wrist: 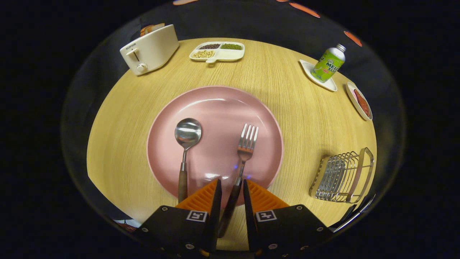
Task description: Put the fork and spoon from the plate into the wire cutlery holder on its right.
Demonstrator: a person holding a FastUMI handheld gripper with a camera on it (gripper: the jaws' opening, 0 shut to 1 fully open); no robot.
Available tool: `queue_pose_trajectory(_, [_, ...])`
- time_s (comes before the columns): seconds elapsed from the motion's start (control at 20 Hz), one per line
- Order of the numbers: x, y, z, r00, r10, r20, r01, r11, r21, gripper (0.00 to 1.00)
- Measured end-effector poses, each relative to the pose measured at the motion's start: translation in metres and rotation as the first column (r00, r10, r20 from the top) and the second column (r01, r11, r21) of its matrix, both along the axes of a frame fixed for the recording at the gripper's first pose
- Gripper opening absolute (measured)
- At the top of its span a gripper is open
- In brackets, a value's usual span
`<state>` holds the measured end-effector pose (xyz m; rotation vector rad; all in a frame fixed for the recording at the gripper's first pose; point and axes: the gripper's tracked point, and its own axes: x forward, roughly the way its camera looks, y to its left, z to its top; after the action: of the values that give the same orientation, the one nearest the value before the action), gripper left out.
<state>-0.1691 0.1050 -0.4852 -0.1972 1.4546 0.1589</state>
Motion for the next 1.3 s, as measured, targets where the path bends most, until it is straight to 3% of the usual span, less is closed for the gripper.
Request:
queue_pose_trajectory(0.35, [0.005, -0.007, -0.004, 1.000, -0.014, -0.009, 0.014, 1.000, -0.018, 0.07])
queue_pose_trajectory(0.85, [0.036, -0.026, 0.079, 0.980, -0.081, 0.183, 0.062, 0.992, 0.106, 0.04])
queue_pose_trajectory(1.05, [0.040, -0.060, 0.124, 0.958, -0.126, 0.259, 0.103, 0.990, 0.099, 0.04])
queue_pose_trajectory(1.3, [0.032, -0.121, 0.154, 0.946, -0.180, 0.271, 0.170, 0.984, 0.058, 0.04])
